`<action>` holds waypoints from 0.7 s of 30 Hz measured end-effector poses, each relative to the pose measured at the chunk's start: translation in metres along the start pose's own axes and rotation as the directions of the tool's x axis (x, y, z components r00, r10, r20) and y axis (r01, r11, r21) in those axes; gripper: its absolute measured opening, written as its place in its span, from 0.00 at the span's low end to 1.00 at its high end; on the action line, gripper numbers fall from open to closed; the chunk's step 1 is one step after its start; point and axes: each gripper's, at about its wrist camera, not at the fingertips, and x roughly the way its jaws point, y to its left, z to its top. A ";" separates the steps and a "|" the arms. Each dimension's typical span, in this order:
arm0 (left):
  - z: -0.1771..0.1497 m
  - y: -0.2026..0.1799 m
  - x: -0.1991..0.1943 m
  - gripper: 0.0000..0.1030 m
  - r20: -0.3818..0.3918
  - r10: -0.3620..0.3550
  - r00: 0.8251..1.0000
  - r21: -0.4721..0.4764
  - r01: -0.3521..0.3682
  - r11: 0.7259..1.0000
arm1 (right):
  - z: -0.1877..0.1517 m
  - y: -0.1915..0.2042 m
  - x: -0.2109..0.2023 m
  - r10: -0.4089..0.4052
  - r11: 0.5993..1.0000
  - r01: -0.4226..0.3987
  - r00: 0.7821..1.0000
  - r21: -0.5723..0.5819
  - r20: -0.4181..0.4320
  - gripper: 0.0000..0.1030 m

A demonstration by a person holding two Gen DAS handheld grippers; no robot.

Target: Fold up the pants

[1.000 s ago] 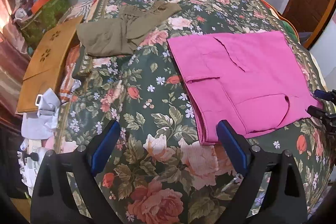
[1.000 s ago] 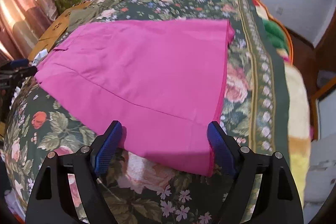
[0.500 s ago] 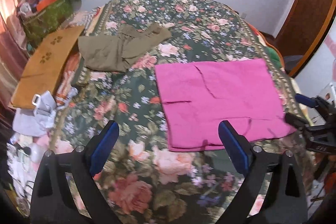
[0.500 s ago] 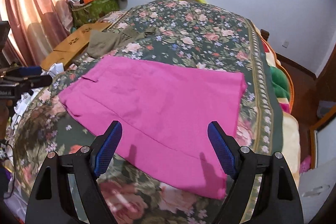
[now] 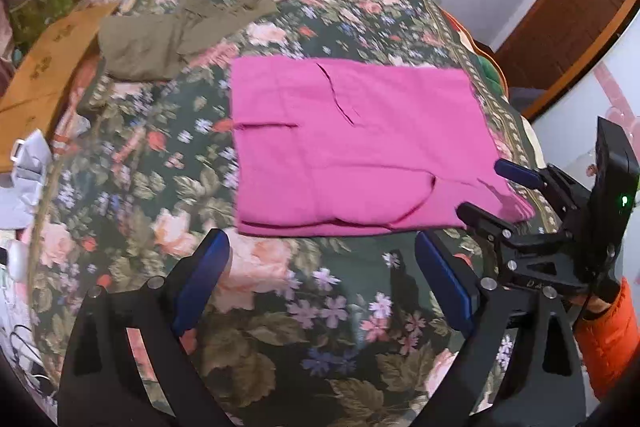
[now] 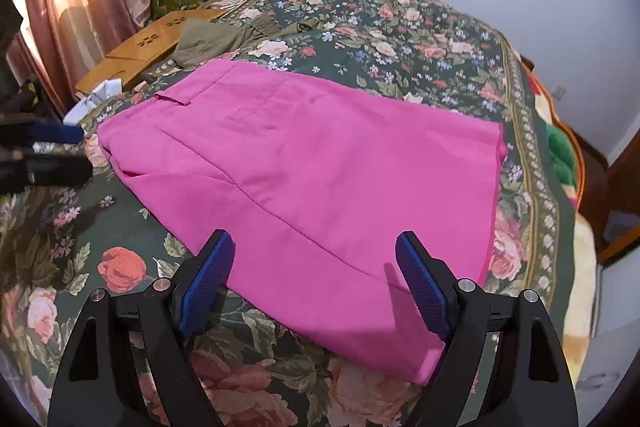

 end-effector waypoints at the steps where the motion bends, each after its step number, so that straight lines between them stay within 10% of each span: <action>1: 0.000 0.000 0.004 0.92 -0.019 -0.025 1.000 -0.012 0.025 1.000 | 0.000 -0.002 0.001 0.012 1.000 -0.012 1.000 0.016 -0.005 0.79; 17: 0.030 0.012 0.038 0.98 -0.070 -0.254 0.965 -0.194 0.236 0.952 | -0.005 -0.007 0.005 0.069 0.996 -0.068 0.997 0.065 -0.017 0.79; 21: 0.039 0.006 0.041 0.67 -0.059 -0.127 0.990 -0.153 0.117 0.981 | -0.006 -0.009 0.005 0.078 0.994 -0.076 0.997 0.076 -0.020 0.79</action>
